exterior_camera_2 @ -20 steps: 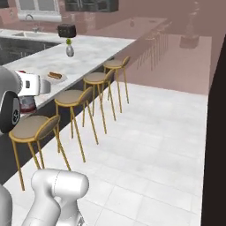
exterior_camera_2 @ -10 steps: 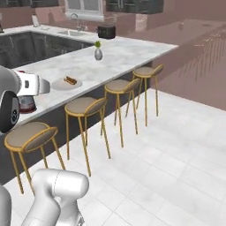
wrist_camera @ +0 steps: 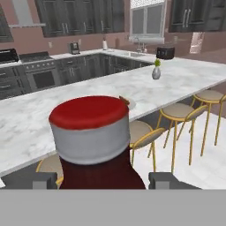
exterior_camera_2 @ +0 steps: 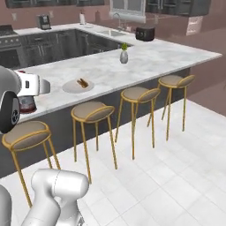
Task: Move the hot dog bun to the plate on the dining table and place the condiment next to that plate. Then navigate to the fridge and take the sausage and place it on the plate as well.
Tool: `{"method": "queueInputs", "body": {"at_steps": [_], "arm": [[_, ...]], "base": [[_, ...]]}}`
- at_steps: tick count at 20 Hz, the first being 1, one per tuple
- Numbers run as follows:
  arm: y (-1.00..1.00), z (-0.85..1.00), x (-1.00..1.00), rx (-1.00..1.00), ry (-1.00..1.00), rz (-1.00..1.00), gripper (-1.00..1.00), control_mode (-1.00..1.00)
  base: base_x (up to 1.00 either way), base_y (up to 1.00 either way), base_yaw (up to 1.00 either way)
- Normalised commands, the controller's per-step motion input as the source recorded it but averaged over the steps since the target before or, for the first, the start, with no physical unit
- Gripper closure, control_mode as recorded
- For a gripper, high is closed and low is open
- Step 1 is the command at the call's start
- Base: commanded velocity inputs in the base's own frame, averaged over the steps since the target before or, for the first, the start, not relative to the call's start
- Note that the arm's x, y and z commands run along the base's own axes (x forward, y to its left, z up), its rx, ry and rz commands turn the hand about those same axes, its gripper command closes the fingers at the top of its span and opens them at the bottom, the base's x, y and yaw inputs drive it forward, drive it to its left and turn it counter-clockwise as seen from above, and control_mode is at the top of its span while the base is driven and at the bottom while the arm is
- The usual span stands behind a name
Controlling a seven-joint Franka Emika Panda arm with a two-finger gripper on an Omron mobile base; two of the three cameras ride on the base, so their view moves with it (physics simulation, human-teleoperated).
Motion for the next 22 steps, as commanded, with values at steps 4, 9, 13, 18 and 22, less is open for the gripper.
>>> {"method": "queueInputs", "body": {"at_steps": [4, 9, 13, 18, 22], "arm": [[0.00, 0.00, 0.00, 0.00, 0.00, 0.00, 1.00, 1.00], [0.00, 0.00, 0.00, 0.00, 0.00, 0.00, 1.00, 1.00], [0.00, 0.00, 0.00, 0.00, 0.00, 0.00, 1.00, 1.00], [0.00, 0.00, 0.00, 0.00, 0.00, 0.00, 1.00, 1.00], [0.00, 0.00, 0.00, 0.00, 0.00, 0.00, 1.00, 1.00]], "base": [[0.38, -0.80, 0.48], [0.41, -0.75, 0.49], [0.42, -0.78, 0.47], [0.46, -0.78, 0.46], [0.44, -0.73, 0.45]]}}
